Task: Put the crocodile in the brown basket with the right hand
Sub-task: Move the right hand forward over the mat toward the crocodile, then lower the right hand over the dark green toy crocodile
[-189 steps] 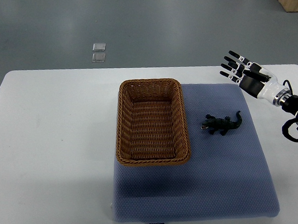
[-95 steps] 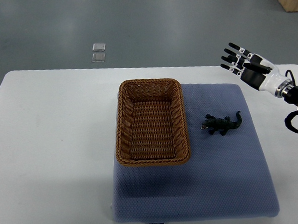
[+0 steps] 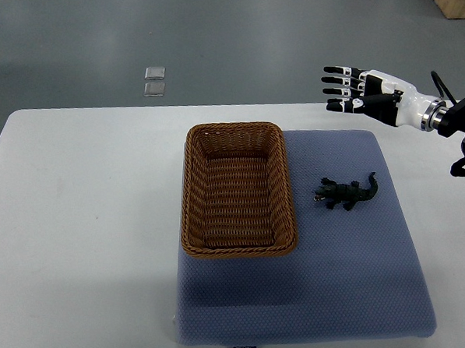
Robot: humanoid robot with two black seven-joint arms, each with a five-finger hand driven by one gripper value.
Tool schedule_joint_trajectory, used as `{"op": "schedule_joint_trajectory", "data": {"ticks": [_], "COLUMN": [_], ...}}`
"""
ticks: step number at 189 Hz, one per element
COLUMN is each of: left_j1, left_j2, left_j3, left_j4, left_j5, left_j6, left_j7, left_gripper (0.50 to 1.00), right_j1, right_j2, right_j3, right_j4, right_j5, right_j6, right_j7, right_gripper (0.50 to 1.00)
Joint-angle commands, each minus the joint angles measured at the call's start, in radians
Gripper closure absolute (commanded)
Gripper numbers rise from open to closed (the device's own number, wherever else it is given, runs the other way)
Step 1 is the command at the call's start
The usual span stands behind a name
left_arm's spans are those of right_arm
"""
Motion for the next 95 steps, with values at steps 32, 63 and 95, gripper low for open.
{"op": "schedule_joint_trajectory", "data": {"ticks": [32, 63, 95], "left_j1": [0.000, 0.000, 0.000], "left_j2": [0.000, 0.000, 0.000], "left_j3": [0.000, 0.000, 0.000], "left_j4": [0.000, 0.000, 0.000], "left_j5": [0.000, 0.000, 0.000], "left_j6": [0.001, -0.001, -0.001], "left_j7": [0.000, 0.000, 0.000], "left_gripper": [0.500, 0.500, 0.500], "right_j1": [0.043, 0.057, 0.074], "right_j2": [-0.042, -0.066, -0.138], "right_j3": [-0.004, -0.007, -0.093], "right_j4": [0.063, 0.132, 0.268], "right_j5": [-0.474, -0.724, -0.842], "right_j6": [0.000, 0.000, 0.000], "right_j7": [0.174, 0.266, 0.315], "right_gripper": [0.568, 0.568, 0.568]}}
